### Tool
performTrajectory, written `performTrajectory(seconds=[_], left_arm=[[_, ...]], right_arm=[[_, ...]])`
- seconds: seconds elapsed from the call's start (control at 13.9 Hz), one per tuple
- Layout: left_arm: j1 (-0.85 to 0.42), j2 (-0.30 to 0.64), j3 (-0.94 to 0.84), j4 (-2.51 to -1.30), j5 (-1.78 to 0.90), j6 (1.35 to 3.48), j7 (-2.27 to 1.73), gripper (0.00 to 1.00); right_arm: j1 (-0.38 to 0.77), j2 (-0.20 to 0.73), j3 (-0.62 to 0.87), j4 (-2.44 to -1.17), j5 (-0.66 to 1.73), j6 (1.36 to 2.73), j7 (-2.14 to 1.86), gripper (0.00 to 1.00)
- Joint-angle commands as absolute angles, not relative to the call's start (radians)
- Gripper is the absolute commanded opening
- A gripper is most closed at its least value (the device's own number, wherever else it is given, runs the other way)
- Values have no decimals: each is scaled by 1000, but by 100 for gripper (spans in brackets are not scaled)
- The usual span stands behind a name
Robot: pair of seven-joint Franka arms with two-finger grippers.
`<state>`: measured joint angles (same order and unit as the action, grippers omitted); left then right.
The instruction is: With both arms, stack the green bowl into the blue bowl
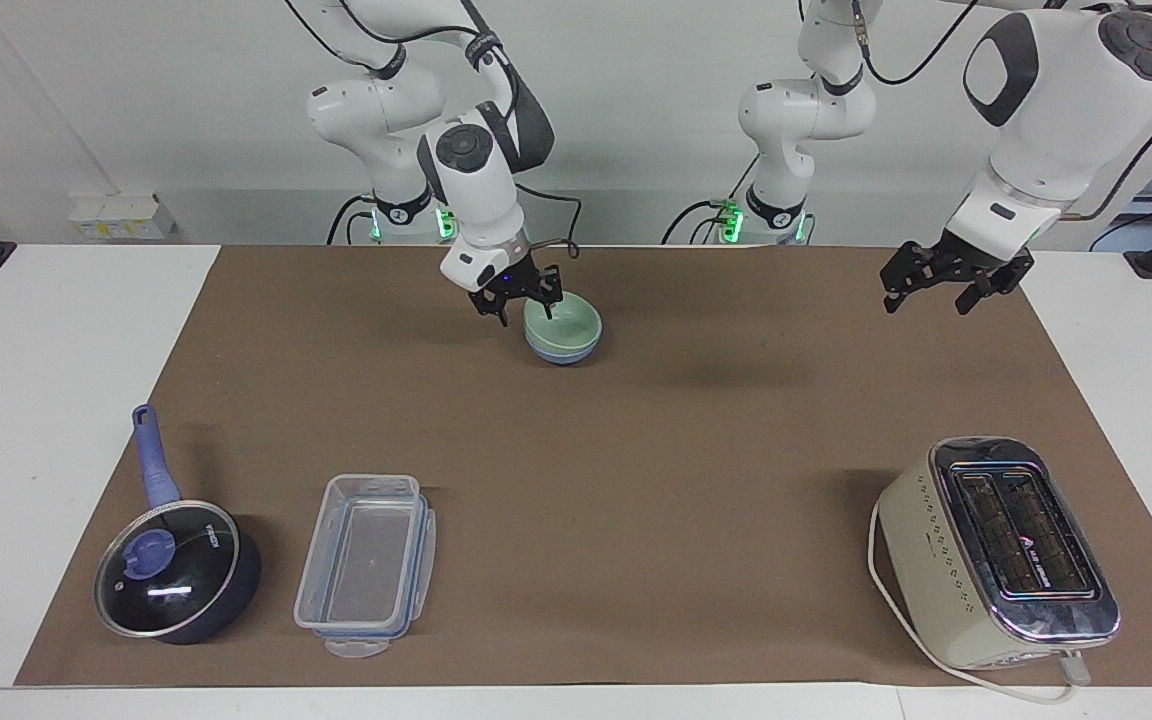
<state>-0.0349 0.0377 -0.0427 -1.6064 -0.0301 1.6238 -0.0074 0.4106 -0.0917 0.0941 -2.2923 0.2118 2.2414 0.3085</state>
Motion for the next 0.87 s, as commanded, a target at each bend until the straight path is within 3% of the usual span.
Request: performTrajectory(seconds=[0.0,0.29,0.43,0.79], left_arm=[[-26,49,-51,-1580,-11,1601,-14,100],[-26,49,-51,-1580,-11,1601,-14,100],[-26,49,-51,-1580,-11,1601,-14,100],[-26,49,-51,-1582,-11,1601,-14,100]], right_arm=[[324,-162,94,-2255,171,2131,296,100],[135,-178,94,-2061,118,1912,195,100],[71,-169,95,-1969,20,1882,167,100],[-23,-26,95,-1619,-35,1691,164,100]])
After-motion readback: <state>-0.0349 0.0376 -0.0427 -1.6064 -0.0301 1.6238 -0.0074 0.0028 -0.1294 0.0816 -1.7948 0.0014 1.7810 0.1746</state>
